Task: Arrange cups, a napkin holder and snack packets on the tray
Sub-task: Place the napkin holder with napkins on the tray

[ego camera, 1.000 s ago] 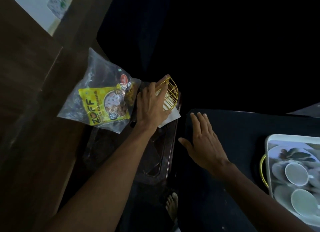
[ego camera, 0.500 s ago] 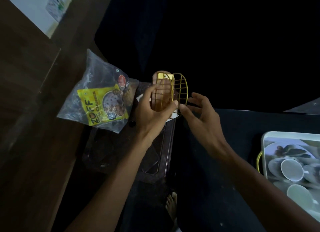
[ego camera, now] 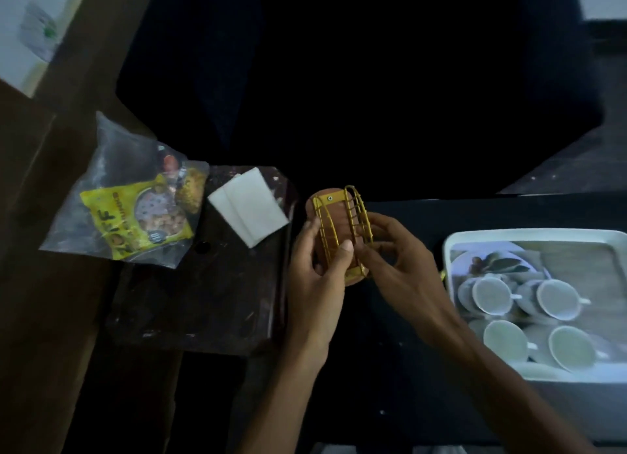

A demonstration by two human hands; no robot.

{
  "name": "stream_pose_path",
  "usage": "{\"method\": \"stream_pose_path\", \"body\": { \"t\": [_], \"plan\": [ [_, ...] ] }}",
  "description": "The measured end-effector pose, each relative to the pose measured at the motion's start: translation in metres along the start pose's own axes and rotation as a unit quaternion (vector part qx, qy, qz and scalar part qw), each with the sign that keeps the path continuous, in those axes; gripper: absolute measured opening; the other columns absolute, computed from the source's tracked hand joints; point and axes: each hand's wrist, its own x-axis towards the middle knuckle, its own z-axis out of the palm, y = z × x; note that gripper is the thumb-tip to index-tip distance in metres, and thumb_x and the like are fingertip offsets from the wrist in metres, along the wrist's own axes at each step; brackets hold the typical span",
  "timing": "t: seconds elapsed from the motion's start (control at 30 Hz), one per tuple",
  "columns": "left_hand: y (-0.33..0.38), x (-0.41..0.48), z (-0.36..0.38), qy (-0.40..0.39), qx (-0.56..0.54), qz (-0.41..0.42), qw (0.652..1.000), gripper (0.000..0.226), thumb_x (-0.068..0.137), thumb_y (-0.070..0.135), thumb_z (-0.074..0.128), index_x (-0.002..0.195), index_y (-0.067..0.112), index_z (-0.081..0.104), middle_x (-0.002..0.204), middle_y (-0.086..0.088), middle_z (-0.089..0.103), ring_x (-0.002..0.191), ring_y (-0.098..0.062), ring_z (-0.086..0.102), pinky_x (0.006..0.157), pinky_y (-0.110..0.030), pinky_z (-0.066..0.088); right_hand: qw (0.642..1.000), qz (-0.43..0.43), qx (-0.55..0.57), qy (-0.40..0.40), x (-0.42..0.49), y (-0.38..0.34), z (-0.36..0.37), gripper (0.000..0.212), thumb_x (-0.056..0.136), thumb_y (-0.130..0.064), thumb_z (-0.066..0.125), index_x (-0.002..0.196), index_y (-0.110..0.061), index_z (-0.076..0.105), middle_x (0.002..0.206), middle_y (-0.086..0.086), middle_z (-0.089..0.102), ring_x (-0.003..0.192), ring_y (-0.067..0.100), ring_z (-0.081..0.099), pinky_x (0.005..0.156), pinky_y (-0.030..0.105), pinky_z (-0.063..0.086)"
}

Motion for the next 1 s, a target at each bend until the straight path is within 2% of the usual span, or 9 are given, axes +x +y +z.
{"method": "stream_pose_path", "body": {
  "t": [0.1, 0.23, 0.27, 0.37, 0.6, 0.7, 0.77, 0.87, 1.0],
  "plan": [
    [0.003, -0.026, 0.049, -0.063, -0.034, 0.003, 0.997, 0.036, 0.102, 0.033, 0.054, 0.138, 0.034, 0.058, 0.123, 0.017, 0.072, 0.112, 0.004, 0.066, 0.080, -0.011, 0.053, 0.999, 0.017, 0.011, 0.026, -0.019, 0.006, -0.042, 0.035, 0.098, -0.012, 0.060, 0.131, -0.025, 0.059, 0.111, -0.010, 0.071, 0.094, 0.004, 0.070, 0.073, 0.022, 0.058],
    [0.003, -0.057, 0.113, -0.113, -0.082, -0.050, 0.989, 0.053, 0.094, 0.061, 0.044, 0.143, 0.042, 0.051, 0.134, 0.019, 0.066, 0.126, 0.003, 0.059, 0.109, -0.035, 0.043, 0.995, 0.053, 0.026, 0.076, -0.047, 0.013, -0.113, 0.031, 0.095, -0.024, 0.065, 0.125, -0.032, 0.064, 0.102, -0.009, 0.073, 0.087, 0.000, 0.069, 0.066, 0.013, 0.053],
    [0.003, -0.063, 0.129, -0.126, -0.090, -0.065, 0.986, 0.053, 0.093, 0.064, 0.042, 0.140, 0.044, 0.053, 0.134, 0.020, 0.066, 0.126, 0.004, 0.058, 0.110, -0.036, 0.042, 0.994, 0.066, 0.029, 0.082, -0.055, 0.015, -0.133, 0.030, 0.094, -0.030, 0.064, 0.125, -0.033, 0.065, 0.102, -0.008, 0.073, 0.088, 0.000, 0.070, 0.067, 0.013, 0.054],
    [-0.003, -0.082, 0.175, -0.156, -0.103, -0.106, 0.977, 0.048, 0.092, 0.069, 0.042, 0.130, 0.047, 0.059, 0.125, 0.026, 0.069, 0.118, 0.009, 0.062, 0.100, -0.029, 0.047, 0.991, 0.088, 0.032, 0.092, -0.074, 0.022, -0.188, 0.029, 0.097, -0.039, 0.056, 0.123, -0.034, 0.066, 0.106, -0.007, 0.074, 0.097, 0.006, 0.071, 0.077, 0.020, 0.057],
    [-0.026, -0.108, 0.276, -0.205, -0.087, -0.152, 0.963, 0.070, 0.081, 0.074, 0.041, 0.141, 0.040, 0.053, 0.123, 0.029, 0.068, 0.121, 0.008, 0.060, 0.111, -0.033, 0.044, 0.983, 0.109, 0.024, 0.142, -0.106, 0.052, -0.293, 0.033, 0.101, -0.044, 0.043, 0.120, -0.035, 0.068, 0.108, -0.013, 0.074, 0.100, 0.004, 0.070, 0.076, 0.015, 0.056],
    [-0.042, -0.112, 0.312, -0.209, -0.071, -0.150, 0.964, 0.075, 0.080, 0.080, 0.039, 0.144, 0.042, 0.049, 0.125, 0.032, 0.064, 0.118, 0.013, 0.059, 0.097, -0.020, 0.052, 0.977, 0.134, 0.024, 0.166, -0.113, 0.073, -0.324, 0.035, 0.100, -0.051, 0.041, 0.121, -0.038, 0.067, 0.110, -0.013, 0.073, 0.103, 0.003, 0.069, 0.086, 0.026, 0.054],
    [-0.053, -0.114, 0.334, -0.211, -0.063, -0.152, 0.964, 0.076, 0.080, 0.082, 0.038, 0.145, 0.043, 0.048, 0.118, 0.036, 0.063, 0.109, 0.020, 0.060, 0.085, -0.011, 0.053, 0.973, 0.144, 0.026, 0.181, -0.115, 0.086, -0.342, 0.034, 0.099, -0.053, 0.041, 0.115, -0.041, 0.068, 0.107, -0.019, 0.073, 0.101, -0.001, 0.068, 0.085, 0.026, 0.052],
    [-0.068, -0.113, 0.361, -0.213, -0.054, -0.166, 0.961, 0.065, 0.085, 0.074, 0.037, 0.140, 0.042, 0.050, 0.104, 0.041, 0.066, 0.101, 0.022, 0.062, 0.079, -0.009, 0.054, 0.969, 0.157, 0.028, 0.190, -0.114, 0.106, -0.361, 0.034, 0.102, -0.050, 0.039, 0.113, -0.040, 0.070, 0.105, -0.017, 0.074, 0.096, -0.003, 0.069, 0.080, 0.024, 0.053],
    [-0.089, -0.106, 0.388, -0.202, -0.030, -0.183, 0.962, 0.040, 0.097, 0.065, 0.034, 0.118, 0.043, 0.061, 0.096, 0.035, 0.072, 0.097, 0.015, 0.067, 0.093, -0.025, 0.056, 0.960, 0.185, 0.036, 0.207, -0.109, 0.136, -0.381, 0.033, 0.102, -0.050, 0.040, 0.108, -0.040, 0.071, 0.103, -0.014, 0.074, 0.095, 0.001, 0.070, 0.083, 0.030, 0.057]
  ]
}}
